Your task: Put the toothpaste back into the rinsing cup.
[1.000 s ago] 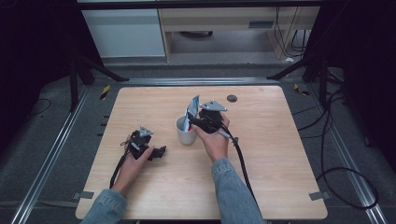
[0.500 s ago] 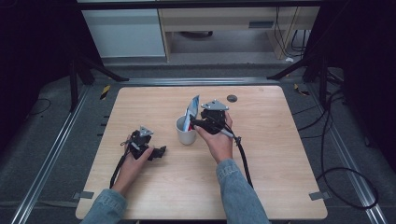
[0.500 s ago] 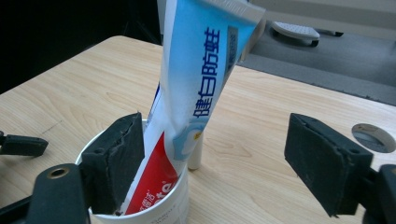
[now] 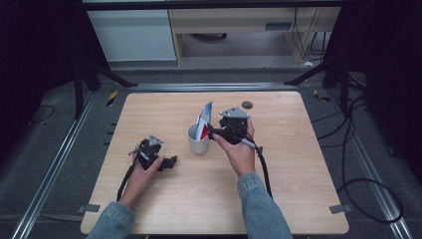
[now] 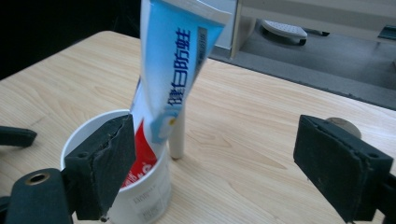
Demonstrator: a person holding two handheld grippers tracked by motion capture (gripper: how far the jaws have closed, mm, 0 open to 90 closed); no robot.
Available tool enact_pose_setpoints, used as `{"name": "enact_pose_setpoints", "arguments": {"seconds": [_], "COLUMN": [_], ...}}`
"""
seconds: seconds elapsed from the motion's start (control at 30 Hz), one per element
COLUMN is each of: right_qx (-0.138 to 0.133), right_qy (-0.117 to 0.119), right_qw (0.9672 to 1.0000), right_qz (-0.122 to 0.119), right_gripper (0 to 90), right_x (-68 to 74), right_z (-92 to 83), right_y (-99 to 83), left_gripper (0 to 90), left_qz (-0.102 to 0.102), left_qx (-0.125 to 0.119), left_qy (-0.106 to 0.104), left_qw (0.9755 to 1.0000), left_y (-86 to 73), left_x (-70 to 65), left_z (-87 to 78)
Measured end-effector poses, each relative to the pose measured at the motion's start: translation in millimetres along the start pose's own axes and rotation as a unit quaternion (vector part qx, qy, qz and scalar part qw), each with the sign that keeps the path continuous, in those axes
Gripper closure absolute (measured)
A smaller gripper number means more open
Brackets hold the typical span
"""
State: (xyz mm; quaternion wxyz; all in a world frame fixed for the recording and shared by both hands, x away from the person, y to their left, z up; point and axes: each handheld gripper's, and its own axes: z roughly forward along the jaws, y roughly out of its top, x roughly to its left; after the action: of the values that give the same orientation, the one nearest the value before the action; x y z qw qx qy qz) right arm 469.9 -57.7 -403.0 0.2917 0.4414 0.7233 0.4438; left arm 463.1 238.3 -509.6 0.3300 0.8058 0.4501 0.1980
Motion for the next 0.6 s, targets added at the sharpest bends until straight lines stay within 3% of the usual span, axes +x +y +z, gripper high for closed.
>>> {"name": "enact_pose_setpoints", "arguments": {"seconds": [0.27,0.6], "right_qx": [0.021,0.039], "right_qy": [-0.009,-0.007], "right_qw": [0.9996,0.9991], "right_qz": [-0.017,-0.013], "right_gripper": [11.0,10.1], "right_x": [-7.6,-22.6], "right_z": [-12.7,-25.7], "right_y": [-3.0,-14.4], "left_gripper": [0.0,0.0], "left_qz": [-0.001,-0.001], "left_qx": [-0.001,-0.001], "left_qy": [0.000,-0.001], "left_qw": [1.0000,1.0000], "left_y": [0.0,0.0], "left_x": [-0.1,-0.1], "left_z": [0.2,0.2]}}
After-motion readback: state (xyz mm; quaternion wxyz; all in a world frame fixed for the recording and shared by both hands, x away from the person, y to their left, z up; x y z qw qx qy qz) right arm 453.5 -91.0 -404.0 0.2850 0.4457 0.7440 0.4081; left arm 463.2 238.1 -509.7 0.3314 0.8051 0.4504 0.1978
